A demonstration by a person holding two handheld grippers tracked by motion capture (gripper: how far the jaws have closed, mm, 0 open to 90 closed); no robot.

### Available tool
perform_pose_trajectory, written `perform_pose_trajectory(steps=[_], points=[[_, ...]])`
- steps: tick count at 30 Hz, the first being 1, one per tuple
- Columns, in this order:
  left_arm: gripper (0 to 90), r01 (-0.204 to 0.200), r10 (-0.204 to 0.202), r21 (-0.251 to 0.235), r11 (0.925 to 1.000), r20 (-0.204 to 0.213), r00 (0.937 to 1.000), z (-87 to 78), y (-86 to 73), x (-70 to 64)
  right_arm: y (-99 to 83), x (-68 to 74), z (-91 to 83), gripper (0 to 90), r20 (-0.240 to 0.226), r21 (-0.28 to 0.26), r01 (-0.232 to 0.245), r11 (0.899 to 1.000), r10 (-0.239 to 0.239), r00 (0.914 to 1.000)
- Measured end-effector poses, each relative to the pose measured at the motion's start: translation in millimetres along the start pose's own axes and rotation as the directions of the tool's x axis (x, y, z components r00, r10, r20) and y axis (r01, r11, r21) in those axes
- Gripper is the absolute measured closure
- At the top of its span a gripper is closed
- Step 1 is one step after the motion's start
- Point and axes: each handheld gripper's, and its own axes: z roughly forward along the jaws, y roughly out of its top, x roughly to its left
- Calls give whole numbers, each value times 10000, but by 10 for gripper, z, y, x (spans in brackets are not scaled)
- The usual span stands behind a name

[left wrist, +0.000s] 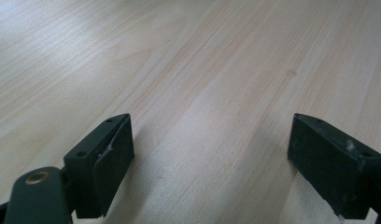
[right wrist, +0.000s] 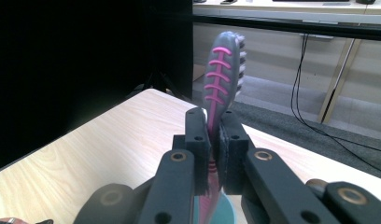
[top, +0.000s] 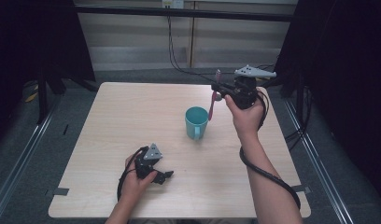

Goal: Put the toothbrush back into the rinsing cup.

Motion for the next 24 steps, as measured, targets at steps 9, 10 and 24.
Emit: perform_pose_trajectory(steps=[9,10,24], points=[[144,-6,6,-13,10000,7,10000,1,-1,0,95,10,64,846,135,25,214,9998,-215,9997],[144,16,-16,-29,10000,5,10000,2,-1,-2,100,6,75,846,169,20,214,9998,-214,9996],[144,13,-13,-36,10000,20,10000,2,-1,-2,62,-71,289,846,214,-73,45,10000,-43,9998]])
